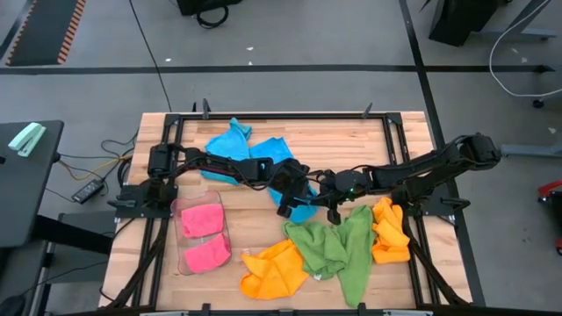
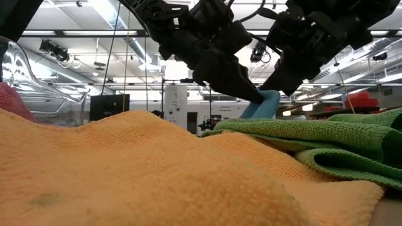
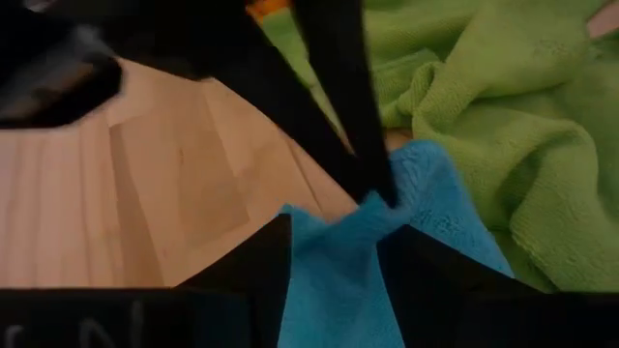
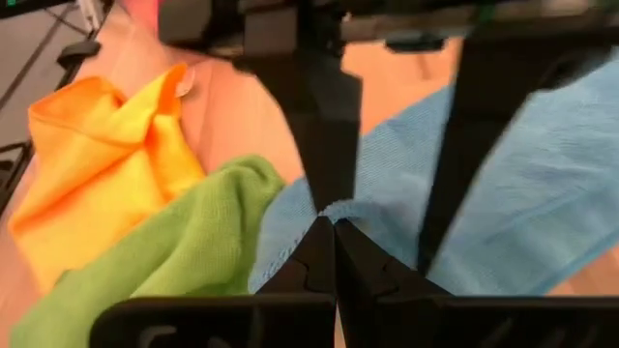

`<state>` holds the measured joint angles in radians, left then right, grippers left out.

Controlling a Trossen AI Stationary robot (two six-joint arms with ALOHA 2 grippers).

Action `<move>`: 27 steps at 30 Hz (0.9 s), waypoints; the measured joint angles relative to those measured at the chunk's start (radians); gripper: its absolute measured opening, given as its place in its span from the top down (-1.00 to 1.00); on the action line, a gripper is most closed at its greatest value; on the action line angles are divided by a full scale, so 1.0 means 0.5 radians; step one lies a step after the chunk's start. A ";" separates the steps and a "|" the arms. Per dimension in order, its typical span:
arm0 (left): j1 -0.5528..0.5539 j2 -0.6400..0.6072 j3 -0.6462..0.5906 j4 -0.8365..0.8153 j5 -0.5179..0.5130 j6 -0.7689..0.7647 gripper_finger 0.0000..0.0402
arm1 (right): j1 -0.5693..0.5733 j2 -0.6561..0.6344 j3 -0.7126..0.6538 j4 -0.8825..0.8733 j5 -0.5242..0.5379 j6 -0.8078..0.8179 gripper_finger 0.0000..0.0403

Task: Fold microfiber towels
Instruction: Fold the bottom blue microfiber cloth

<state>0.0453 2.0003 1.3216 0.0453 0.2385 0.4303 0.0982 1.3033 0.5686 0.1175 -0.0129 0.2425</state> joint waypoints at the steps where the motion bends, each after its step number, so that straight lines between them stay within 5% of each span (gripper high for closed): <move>1: 0.001 -0.003 0.001 0.009 -0.001 0.000 0.19 | 0.008 0.000 0.000 -0.017 -0.005 0.001 0.99; 11: -0.009 -0.014 0.001 -0.058 -0.001 0.068 0.08 | 0.018 0.000 0.000 -0.024 0.054 -0.008 0.99; 27: -0.007 -0.014 0.001 -0.101 -0.001 0.044 0.63 | 0.018 0.000 0.000 0.039 0.060 -0.030 0.99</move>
<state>0.0419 1.9930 1.3220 -0.0051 0.2382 0.4522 0.1074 1.3033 0.5686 0.1371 0.0170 0.2276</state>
